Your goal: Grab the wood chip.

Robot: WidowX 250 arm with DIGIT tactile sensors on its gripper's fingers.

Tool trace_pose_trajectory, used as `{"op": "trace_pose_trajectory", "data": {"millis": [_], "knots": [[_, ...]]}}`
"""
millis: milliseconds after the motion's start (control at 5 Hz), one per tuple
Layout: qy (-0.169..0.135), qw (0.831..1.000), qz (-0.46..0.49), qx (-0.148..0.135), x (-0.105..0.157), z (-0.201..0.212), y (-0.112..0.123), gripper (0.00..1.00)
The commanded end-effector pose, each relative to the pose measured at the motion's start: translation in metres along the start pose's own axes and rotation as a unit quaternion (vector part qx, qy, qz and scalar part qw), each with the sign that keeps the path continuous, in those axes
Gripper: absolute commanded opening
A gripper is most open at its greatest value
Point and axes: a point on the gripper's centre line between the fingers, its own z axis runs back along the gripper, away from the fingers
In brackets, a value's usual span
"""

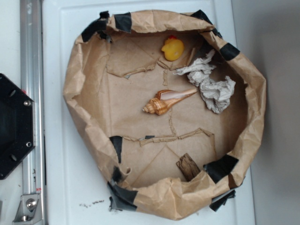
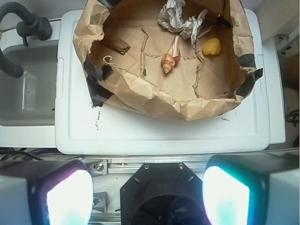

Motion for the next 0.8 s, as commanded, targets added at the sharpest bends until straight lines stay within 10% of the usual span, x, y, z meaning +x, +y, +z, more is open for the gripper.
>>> {"op": "trace_pose_trajectory", "data": {"millis": [0, 600], "knots": [[0.0, 1.0, 0.0, 0.0, 0.0, 0.0, 0.0, 1.0], [-0.013, 0.997, -0.072, 0.013, 0.113, -0.055, 0.028, 1.0]]}}
